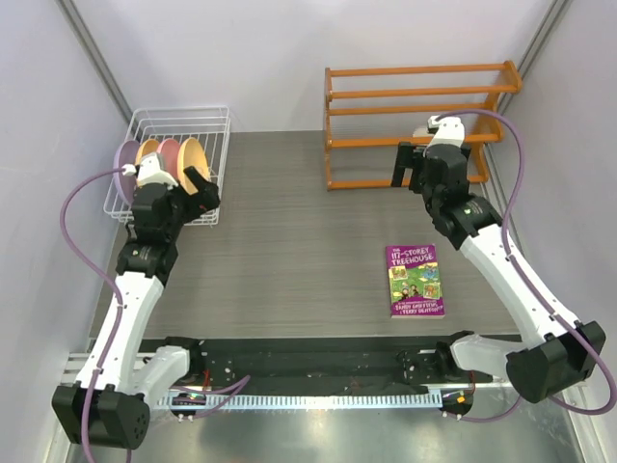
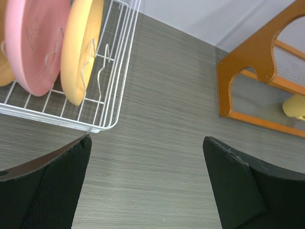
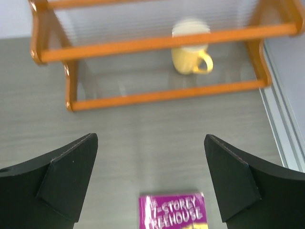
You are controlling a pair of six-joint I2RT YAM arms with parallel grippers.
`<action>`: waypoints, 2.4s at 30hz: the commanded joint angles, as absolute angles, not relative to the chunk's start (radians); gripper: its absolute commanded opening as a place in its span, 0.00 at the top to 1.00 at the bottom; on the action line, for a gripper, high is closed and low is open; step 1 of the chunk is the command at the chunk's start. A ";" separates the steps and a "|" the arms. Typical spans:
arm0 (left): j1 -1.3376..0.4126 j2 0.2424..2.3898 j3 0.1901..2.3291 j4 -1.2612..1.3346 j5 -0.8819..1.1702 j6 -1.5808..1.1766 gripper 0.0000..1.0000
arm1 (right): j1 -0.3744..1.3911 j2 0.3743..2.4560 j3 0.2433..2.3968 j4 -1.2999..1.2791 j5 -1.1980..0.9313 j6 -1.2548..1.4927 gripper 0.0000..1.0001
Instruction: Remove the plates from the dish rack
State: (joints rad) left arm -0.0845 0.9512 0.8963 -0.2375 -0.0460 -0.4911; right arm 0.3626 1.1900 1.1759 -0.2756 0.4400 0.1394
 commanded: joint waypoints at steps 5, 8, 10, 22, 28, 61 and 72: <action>-0.081 0.827 0.879 -0.102 -0.120 -0.494 0.01 | 0.334 1.279 1.399 -0.701 0.489 0.216 0.00; -0.081 0.833 0.877 -0.055 -0.124 -0.450 0.00 | 0.327 1.243 1.332 -0.640 0.462 0.227 0.00; -0.081 0.892 0.929 -0.089 -0.153 -0.416 0.01 | 0.321 1.250 1.316 -0.626 0.478 0.229 0.00; -0.081 1.291 1.109 -0.054 -0.373 -0.307 0.00 | 0.295 1.287 1.189 -0.486 0.451 0.298 0.00; -0.083 1.451 1.182 -0.003 -0.439 -0.242 0.05 | 0.293 1.284 1.158 -0.449 0.434 0.301 0.00; -0.207 1.609 1.203 0.080 -0.807 -0.017 0.99 | 0.282 1.347 1.137 -0.426 0.406 0.302 0.19; -0.350 1.552 1.253 0.283 -1.080 0.348 1.00 | 0.282 1.333 1.127 -0.423 0.387 0.314 0.19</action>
